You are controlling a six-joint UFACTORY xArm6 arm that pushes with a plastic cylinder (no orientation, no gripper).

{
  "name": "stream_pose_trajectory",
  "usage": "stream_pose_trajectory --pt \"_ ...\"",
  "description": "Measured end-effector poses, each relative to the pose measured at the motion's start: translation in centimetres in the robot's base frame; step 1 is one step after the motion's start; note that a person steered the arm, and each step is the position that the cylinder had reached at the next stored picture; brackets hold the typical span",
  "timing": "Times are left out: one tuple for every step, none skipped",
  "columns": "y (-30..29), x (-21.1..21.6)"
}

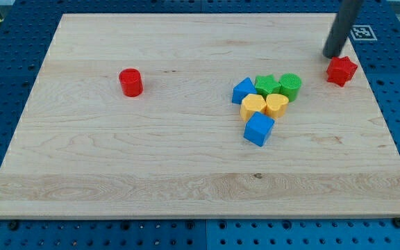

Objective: Push the red star into the group of blocks

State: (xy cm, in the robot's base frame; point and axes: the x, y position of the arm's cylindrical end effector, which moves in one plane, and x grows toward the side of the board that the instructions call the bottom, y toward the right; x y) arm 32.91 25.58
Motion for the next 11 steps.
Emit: stream_pose_trajectory --pt "-0.2 5.9" --pt "-0.2 11.3" --pt "-0.2 10.2" --pt "2.7 8.5" --pt "4.7 11.0" --pt "2.1 14.0" --pt "-4.9 14.7" --pt "-8.4 15.0" --pt "-8.3 14.9" --pt "-6.4 16.0" --pt "-6.2 19.2"
